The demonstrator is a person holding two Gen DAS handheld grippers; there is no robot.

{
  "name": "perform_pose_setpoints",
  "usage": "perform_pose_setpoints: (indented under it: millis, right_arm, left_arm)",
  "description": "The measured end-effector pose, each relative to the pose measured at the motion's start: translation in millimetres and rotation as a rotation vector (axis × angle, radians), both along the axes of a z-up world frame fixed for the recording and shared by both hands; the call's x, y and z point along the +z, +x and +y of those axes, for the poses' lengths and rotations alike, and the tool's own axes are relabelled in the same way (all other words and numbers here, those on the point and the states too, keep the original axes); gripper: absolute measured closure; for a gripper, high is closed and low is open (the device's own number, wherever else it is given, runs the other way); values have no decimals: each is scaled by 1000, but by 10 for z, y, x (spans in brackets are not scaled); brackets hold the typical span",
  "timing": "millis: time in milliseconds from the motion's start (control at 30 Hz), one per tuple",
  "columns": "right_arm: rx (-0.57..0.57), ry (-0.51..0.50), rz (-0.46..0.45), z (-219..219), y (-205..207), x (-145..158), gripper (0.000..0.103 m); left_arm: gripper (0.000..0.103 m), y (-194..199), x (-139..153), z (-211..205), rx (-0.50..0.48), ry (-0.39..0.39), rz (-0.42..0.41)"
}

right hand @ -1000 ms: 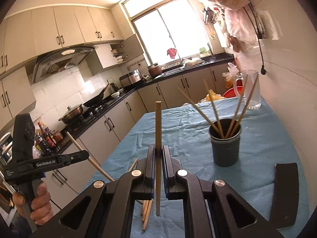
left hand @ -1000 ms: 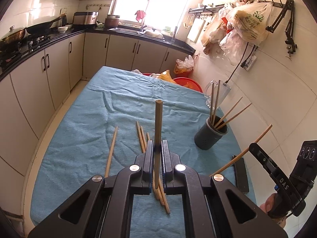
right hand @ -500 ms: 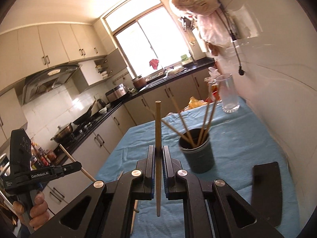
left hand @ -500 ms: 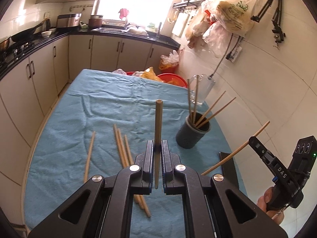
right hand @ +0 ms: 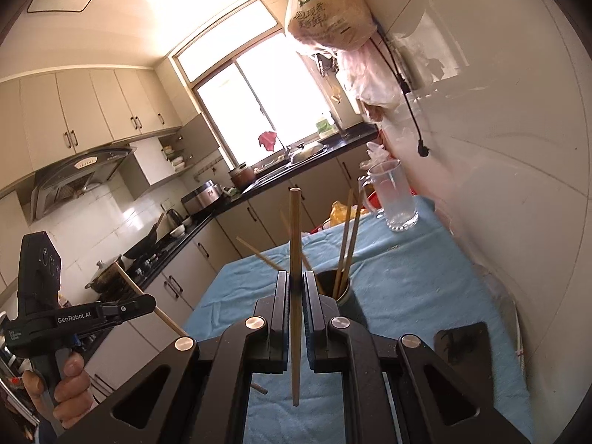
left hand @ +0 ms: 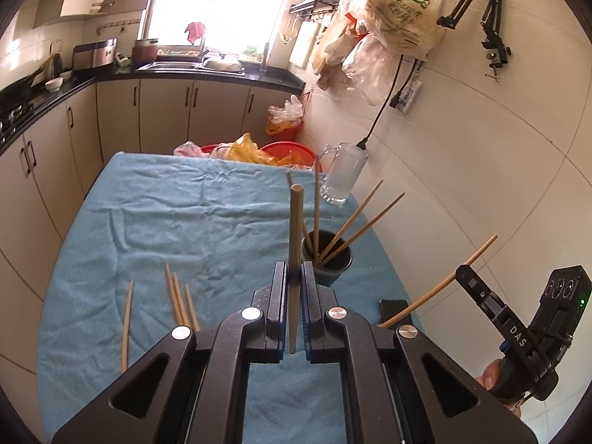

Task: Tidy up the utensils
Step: 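Lower both chopsticks into the grey holder cup and open both tools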

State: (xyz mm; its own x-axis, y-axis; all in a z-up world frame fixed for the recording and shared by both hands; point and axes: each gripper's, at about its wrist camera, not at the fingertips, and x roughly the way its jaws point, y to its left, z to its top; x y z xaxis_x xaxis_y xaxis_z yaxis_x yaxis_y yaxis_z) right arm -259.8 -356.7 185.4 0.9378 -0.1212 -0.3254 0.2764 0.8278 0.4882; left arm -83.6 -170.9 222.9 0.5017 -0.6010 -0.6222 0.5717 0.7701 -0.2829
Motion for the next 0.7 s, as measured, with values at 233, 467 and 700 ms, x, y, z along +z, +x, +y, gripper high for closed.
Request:
perform_pose_setpoints:
  millis: [233, 467, 700]
  right_arm:
    - [-21, -16, -18, -191, 69, 205, 96]
    - [-71, -53, -58, -405, 220, 500, 96]
    - [-110, -40, -63, -672, 515, 581, 96]
  left_arm:
    - [97, 97, 290, -234, -19, -19, -43]
    - [97, 274, 539, -509, -21, -49, -79]
    - [97, 643, 498, -820, -11, -62, -54]
